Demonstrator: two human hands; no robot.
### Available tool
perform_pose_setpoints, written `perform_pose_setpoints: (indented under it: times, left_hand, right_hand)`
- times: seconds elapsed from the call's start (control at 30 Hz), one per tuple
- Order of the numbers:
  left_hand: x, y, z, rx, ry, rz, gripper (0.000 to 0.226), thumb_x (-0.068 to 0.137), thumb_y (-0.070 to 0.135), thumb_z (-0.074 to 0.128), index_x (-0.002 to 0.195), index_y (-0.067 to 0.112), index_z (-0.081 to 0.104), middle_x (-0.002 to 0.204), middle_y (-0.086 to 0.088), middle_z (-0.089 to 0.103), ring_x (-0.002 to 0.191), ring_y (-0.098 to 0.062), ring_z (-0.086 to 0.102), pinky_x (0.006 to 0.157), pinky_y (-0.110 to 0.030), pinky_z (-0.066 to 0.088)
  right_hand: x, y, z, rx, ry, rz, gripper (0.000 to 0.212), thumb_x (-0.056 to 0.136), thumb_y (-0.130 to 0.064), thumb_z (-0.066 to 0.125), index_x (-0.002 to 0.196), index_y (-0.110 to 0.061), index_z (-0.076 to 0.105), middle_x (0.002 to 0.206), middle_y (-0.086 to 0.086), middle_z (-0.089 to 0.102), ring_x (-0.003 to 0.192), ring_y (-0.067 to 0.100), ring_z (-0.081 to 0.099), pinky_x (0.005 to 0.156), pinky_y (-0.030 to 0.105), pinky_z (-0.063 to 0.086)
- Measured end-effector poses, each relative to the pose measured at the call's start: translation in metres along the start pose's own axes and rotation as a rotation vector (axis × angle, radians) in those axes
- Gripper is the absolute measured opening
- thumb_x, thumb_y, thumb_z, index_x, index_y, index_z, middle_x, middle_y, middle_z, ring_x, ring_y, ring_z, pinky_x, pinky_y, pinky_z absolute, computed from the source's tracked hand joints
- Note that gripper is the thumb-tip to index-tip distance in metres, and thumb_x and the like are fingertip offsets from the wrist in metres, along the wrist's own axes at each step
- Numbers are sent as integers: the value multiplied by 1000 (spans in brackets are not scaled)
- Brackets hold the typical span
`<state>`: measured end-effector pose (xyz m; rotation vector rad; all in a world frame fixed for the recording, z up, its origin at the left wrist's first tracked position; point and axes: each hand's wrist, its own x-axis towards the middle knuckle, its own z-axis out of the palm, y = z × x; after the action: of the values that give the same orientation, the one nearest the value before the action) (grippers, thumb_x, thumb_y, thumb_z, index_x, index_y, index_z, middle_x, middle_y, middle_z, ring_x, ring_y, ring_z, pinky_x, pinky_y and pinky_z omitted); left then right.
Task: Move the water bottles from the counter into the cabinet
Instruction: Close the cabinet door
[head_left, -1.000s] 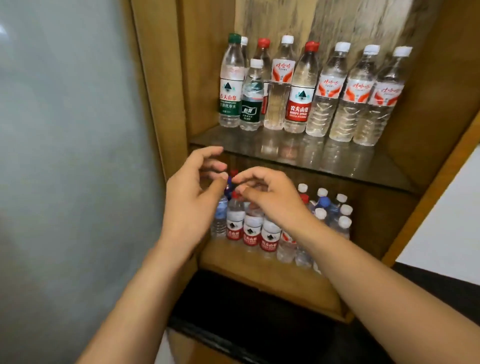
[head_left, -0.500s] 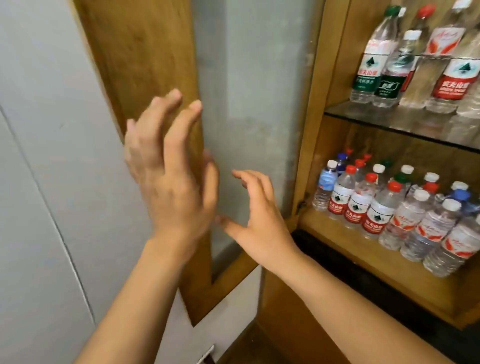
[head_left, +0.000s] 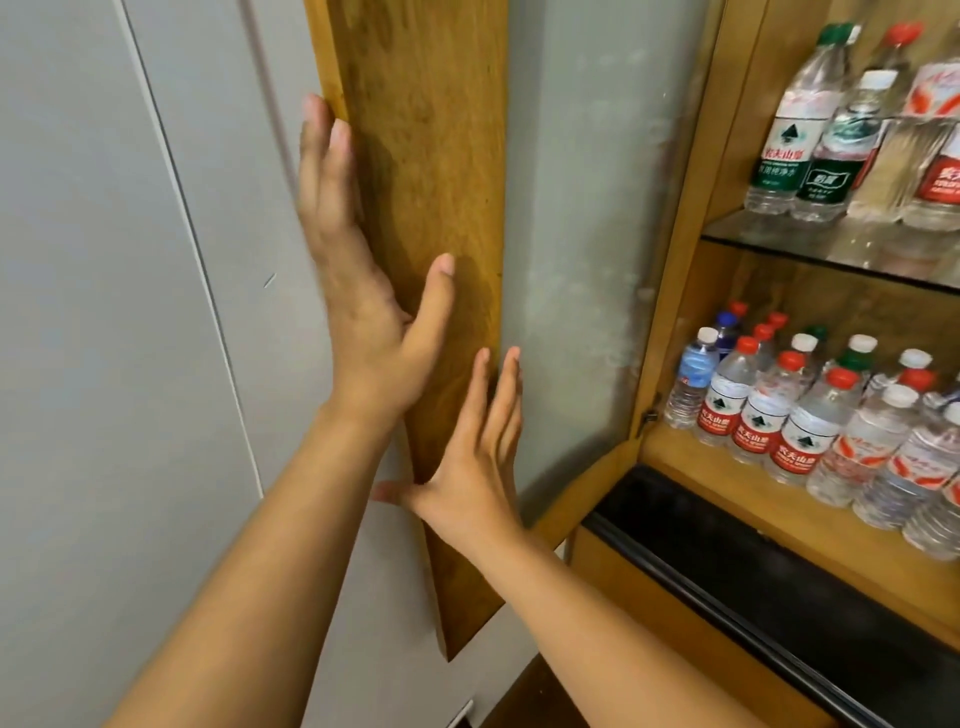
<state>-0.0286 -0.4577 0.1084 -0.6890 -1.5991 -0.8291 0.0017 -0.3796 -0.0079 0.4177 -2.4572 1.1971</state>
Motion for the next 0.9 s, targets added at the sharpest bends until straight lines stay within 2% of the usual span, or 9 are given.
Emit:
perform_pose_setpoints:
  times: [0.17, 0.3, 0.4, 0.53, 0.6, 0.67, 0.7, 0.83, 0.9]
  left_hand:
    - [0, 12, 3, -109, -27, -2, 67, 82, -5, 53, 132, -21, 11, 139, -49, 9, 139, -44, 9, 116, -53, 12]
    - [-3, 35, 7, -149, -52, 34, 61, 80, -7, 52, 129, -18, 19, 137, -51, 9, 136, -48, 9, 117, -50, 11]
    - [-8, 62, 16, -210, -74, 101, 54, 75, -5, 54, 123, -13, 30, 134, -52, 9, 134, -50, 9, 117, -48, 11]
    - [-14, 98, 41, -438, -110, 197, 58, 71, -7, 56, 124, -9, 32, 138, -40, 12, 138, -25, 9, 116, -37, 13]
    - [-16, 115, 60, -577, -143, 225, 58, 72, -8, 57, 124, -7, 32, 136, -30, 17, 138, -14, 8, 116, -36, 15]
    - [-17, 137, 83, -720, -191, 218, 56, 73, -5, 56, 122, -3, 32, 136, -24, 18, 139, -12, 8, 116, -45, 18]
    - [-18, 149, 94, -785, -220, 210, 54, 74, -3, 55, 122, -2, 32, 137, -22, 16, 140, -14, 7, 114, -53, 19]
    - [-25, 201, 141, -867, -244, 192, 52, 75, -2, 51, 123, 3, 32, 137, -19, 18, 139, -43, 8, 110, -66, 14]
    - [-28, 226, 168, -788, -198, 201, 53, 73, -3, 53, 123, 8, 42, 138, -18, 25, 137, -45, 9, 112, -63, 8]
  right_hand:
    - [-6, -3, 0, -23, 27, 38, 137, 69, -35, 78, 125, -39, -47, 141, -11, -48, 137, 14, -35, 117, 53, 13]
    - [-24, 1, -15, 2, 31, 8, 134, 71, -22, 75, 121, -47, -47, 139, -18, -48, 137, 9, -34, 117, 50, 13]
    - [-45, 11, -37, 71, 24, 41, 131, 70, -20, 76, 126, -55, -37, 143, -26, -39, 140, 5, -25, 118, 46, 12]
    - [-83, 33, -77, 151, 22, 172, 116, 68, -22, 76, 140, -50, -10, 152, -26, -11, 144, 3, -2, 117, 44, 19]
    - [-103, 42, -98, 147, 103, 214, 116, 64, -21, 77, 134, -63, -6, 148, -34, -11, 140, -8, -1, 115, 25, 20]
    - [-121, 49, -117, 127, 233, 251, 113, 59, -21, 76, 122, -77, 1, 143, -43, -8, 131, -23, -1, 98, -4, 19]
    - [-129, 54, -127, 126, 295, 275, 110, 58, -19, 76, 118, -80, 6, 142, -44, -3, 128, -26, 2, 87, -12, 18]
    - [-155, 78, -162, 146, 542, 406, 107, 64, 1, 77, 104, -84, 25, 128, -52, 24, 119, -28, 25, 88, 7, 31]
    - [-165, 97, -174, 165, 715, 478, 99, 69, 7, 73, 97, -81, 37, 110, -57, 39, 105, -34, 35, 81, 8, 31]
